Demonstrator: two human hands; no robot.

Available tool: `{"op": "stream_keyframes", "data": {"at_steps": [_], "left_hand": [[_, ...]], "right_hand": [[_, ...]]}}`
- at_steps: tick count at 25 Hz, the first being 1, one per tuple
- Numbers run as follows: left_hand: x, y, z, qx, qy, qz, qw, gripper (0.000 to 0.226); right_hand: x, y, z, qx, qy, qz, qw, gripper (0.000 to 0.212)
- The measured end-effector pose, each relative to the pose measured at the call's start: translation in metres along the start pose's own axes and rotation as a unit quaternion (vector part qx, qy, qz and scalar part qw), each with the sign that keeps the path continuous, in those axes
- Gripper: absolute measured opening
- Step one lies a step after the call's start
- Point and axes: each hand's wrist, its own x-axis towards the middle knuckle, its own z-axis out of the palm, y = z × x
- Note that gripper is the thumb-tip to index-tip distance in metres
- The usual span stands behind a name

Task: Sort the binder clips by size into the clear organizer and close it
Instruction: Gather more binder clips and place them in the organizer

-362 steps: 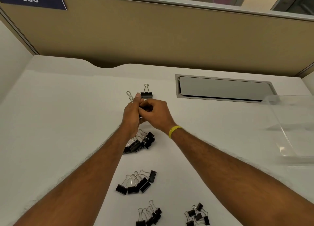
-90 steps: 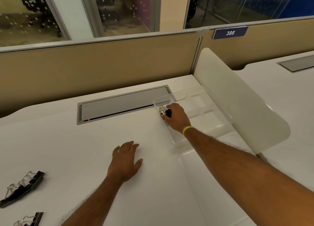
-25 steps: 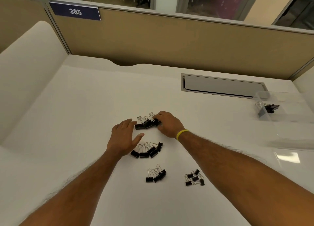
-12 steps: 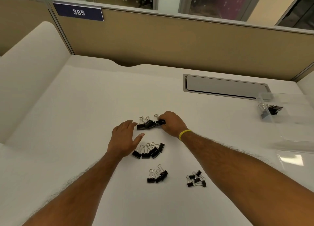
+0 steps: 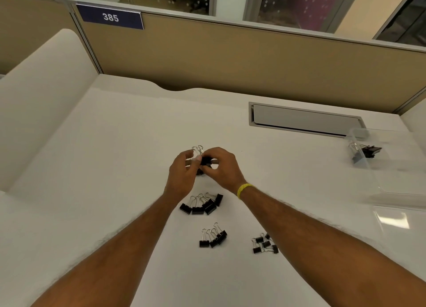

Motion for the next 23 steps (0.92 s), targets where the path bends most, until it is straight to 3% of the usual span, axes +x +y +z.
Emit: {"op": "stream_keyframes", "data": {"at_steps": [4,10,14,17,20,23], "left_hand": [[0.009,0.014,0.01,-0.284,0.0,-0.135,0.949,0.028],[0.003,0.003,-0.013,-0.414,0.045,-0.207,0.885,0.023],[0.002,-0.008,-0.026,-0.427,0.083,-0.224,0.872,0.015],[0.002,-0.014,-0.032,-0.404,0.088,-0.23,0.881,0.011],[0.001,-0.018,-0.035,-0.389,0.079,-0.22,0.891,0.012],[0.0,-0.021,-0.035,-0.375,0.086,-0.225,0.895,0.024]], "right_hand": [[-0.005,-0.02,0.015,-0.03,-0.026,-0.043,0.998,0.027],[-0.008,-0.023,0.015,-0.02,-0.065,-0.041,0.997,0.044],[-0.003,-0.011,0.018,-0.107,-0.047,0.015,0.993,0.038],[0.005,-0.002,0.024,-0.222,-0.113,0.075,0.966,0.048],[0.005,0.006,0.032,-0.292,-0.167,0.076,0.939,0.05],[0.0,0.015,0.033,-0.313,-0.155,0.068,0.935,0.045]]}}
